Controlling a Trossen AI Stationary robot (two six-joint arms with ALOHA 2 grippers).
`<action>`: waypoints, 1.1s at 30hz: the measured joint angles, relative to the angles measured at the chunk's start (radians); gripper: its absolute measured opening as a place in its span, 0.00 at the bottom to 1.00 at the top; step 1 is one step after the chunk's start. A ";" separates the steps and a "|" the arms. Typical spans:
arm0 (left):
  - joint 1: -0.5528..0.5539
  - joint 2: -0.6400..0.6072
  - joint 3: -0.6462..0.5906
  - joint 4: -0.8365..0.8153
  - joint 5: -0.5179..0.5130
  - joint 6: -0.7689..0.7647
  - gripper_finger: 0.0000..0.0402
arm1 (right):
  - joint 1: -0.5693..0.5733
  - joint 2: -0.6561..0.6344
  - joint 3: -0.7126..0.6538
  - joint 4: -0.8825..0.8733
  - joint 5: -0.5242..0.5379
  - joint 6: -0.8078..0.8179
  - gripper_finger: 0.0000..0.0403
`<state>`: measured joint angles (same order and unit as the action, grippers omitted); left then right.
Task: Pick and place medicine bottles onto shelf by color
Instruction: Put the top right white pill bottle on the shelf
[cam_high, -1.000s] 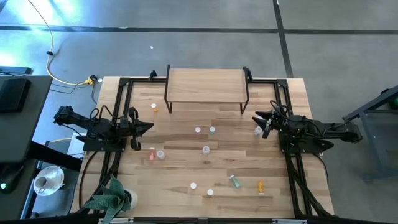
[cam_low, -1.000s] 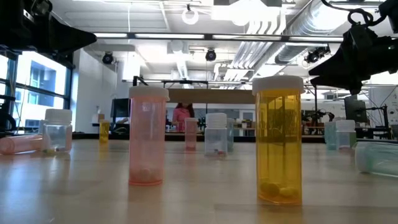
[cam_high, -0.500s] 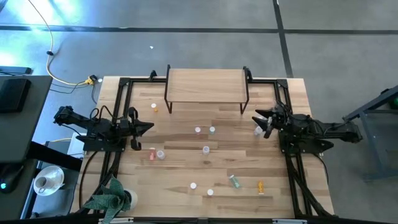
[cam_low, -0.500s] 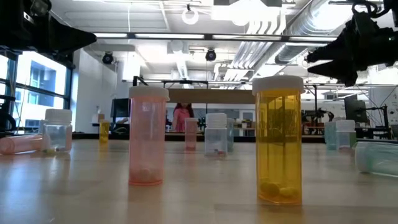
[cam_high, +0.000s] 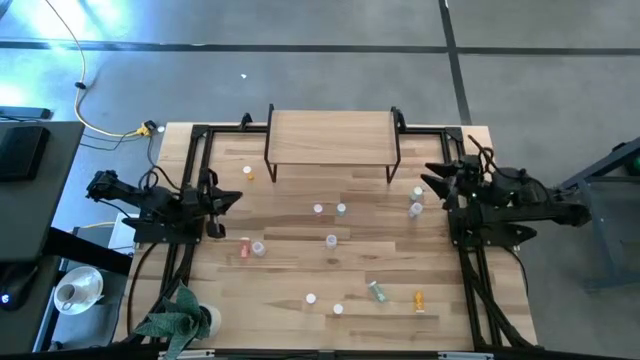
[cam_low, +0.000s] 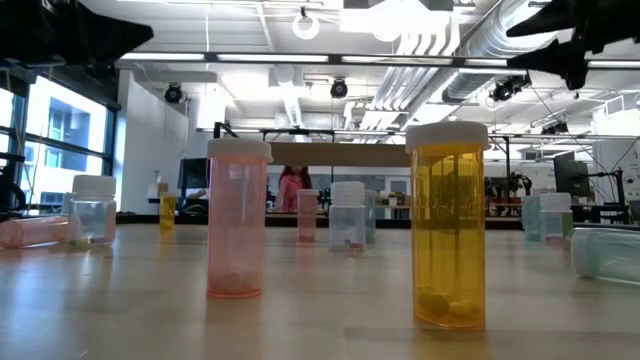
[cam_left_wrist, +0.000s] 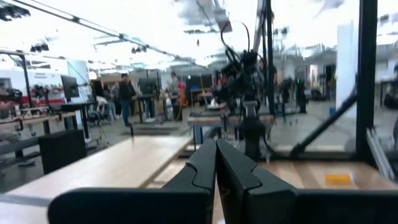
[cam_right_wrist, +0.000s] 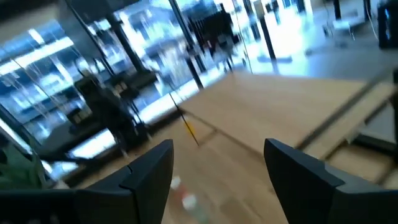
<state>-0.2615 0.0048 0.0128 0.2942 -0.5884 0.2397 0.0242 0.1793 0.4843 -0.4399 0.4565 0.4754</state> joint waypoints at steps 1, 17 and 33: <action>0.000 0.000 0.000 0.011 0.000 0.000 0.00 | 0.000 0.029 0.028 -0.047 -0.005 0.021 0.60; 0.000 0.000 0.000 0.036 -0.053 -0.034 0.00 | 0.000 0.394 0.189 -0.576 -0.098 0.485 0.60; 0.000 0.000 0.000 0.191 -0.052 0.093 0.00 | 0.005 0.602 0.189 -0.610 -0.208 0.613 0.60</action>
<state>-0.2615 0.0044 0.0128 0.4854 -0.6407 0.3328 0.0292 0.7812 0.6735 -1.0501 0.2486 1.0888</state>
